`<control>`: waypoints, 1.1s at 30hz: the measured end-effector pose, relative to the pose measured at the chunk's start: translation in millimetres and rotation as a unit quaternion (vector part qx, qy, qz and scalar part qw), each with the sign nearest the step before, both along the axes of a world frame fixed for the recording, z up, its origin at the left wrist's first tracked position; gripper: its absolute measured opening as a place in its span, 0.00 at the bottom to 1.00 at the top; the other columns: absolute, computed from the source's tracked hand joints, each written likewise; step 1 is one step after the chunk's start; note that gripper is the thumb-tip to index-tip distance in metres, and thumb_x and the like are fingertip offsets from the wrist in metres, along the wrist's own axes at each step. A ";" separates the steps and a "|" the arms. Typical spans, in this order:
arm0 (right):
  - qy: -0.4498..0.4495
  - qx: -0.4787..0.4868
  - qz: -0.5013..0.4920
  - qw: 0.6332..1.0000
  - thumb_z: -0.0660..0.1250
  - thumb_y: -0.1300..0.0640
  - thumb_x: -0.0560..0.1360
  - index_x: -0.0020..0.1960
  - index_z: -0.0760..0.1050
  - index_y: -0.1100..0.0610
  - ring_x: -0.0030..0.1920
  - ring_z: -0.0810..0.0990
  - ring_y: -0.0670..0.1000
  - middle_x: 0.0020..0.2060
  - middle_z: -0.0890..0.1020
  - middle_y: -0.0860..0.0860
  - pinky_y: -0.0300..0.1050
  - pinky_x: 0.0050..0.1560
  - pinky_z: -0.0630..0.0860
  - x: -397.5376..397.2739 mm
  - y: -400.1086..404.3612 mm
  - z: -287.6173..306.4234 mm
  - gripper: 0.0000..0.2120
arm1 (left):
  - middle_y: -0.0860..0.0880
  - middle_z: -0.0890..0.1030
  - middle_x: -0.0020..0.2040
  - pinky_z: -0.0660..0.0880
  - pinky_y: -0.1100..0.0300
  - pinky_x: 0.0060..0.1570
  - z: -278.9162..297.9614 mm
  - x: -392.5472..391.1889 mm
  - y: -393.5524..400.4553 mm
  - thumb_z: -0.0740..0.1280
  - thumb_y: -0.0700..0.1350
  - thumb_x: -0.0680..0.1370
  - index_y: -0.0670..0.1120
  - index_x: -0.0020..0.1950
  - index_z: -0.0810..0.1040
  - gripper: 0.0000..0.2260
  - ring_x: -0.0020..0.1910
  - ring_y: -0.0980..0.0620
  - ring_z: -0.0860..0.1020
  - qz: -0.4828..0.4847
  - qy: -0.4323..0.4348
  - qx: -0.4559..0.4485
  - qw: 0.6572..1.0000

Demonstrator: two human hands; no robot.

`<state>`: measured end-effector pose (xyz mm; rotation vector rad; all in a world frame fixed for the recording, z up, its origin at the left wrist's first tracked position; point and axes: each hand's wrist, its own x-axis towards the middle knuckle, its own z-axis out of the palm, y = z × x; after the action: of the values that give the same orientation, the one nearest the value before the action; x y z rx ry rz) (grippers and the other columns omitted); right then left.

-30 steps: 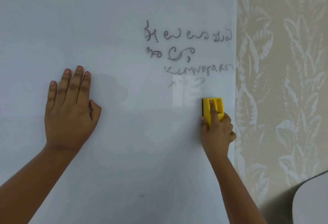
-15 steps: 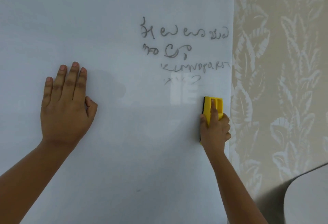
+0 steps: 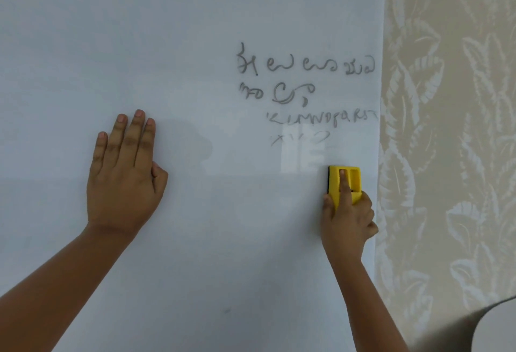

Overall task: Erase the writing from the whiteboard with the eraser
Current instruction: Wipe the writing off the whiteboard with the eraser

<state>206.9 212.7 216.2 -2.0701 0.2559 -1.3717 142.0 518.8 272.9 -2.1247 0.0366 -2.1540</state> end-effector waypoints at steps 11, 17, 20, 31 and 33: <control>-0.096 -0.148 0.042 0.983 0.63 0.51 0.76 0.71 0.62 0.45 0.52 0.71 0.63 0.60 0.70 0.64 0.62 0.55 0.64 -11.8 40.9 39.6 0.24 | 0.39 0.64 0.73 0.51 0.48 0.73 0.3 0.9 0.0 0.53 0.39 0.76 0.37 0.73 0.63 0.24 0.73 0.40 0.61 -0.001 0.003 -0.003 1.000; -0.059 -0.036 -0.003 0.998 0.57 0.49 0.78 0.73 0.55 0.46 0.56 0.68 0.63 0.61 0.67 0.64 0.59 0.56 0.63 1.1 25.2 99.6 0.25 | 0.39 0.64 0.73 0.49 0.50 0.73 0.8 -0.4 0.9 0.53 0.39 0.76 0.37 0.73 0.63 0.25 0.73 0.41 0.60 -0.003 0.011 -0.006 1.000; -0.103 -0.101 0.041 0.989 0.61 0.50 0.76 0.72 0.59 0.46 0.53 0.69 0.62 0.61 0.69 0.64 0.58 0.53 0.64 -11.8 63.7 92.0 0.25 | 0.38 0.64 0.73 0.50 0.48 0.73 0.2 -0.3 0.3 0.52 0.40 0.76 0.36 0.73 0.62 0.25 0.73 0.40 0.60 -0.004 0.012 -0.006 1.000; -0.086 -0.062 0.021 0.994 0.58 0.50 0.78 0.72 0.57 0.45 0.54 0.69 0.62 0.62 0.68 0.63 0.58 0.54 0.63 -7.8 52.4 89.2 0.23 | 0.38 0.64 0.73 0.51 0.47 0.73 0.3 1.3 1.9 0.53 0.39 0.76 0.36 0.73 0.63 0.24 0.72 0.39 0.61 -0.010 0.001 0.004 1.000; -0.112 -0.122 0.043 0.985 0.60 0.51 0.77 0.71 0.60 0.44 0.52 0.70 0.61 0.60 0.69 0.63 0.58 0.53 0.64 -10.7 62.3 77.4 0.23 | 0.38 0.64 0.73 0.50 0.48 0.73 -0.6 1.0 2.1 0.53 0.39 0.76 0.36 0.73 0.62 0.24 0.72 0.39 0.61 -0.007 0.002 0.003 1.000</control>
<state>196.2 275.0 293.6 -2.0673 -0.1015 -1.6329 143.0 520.9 272.3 -2.1315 0.0594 -2.1551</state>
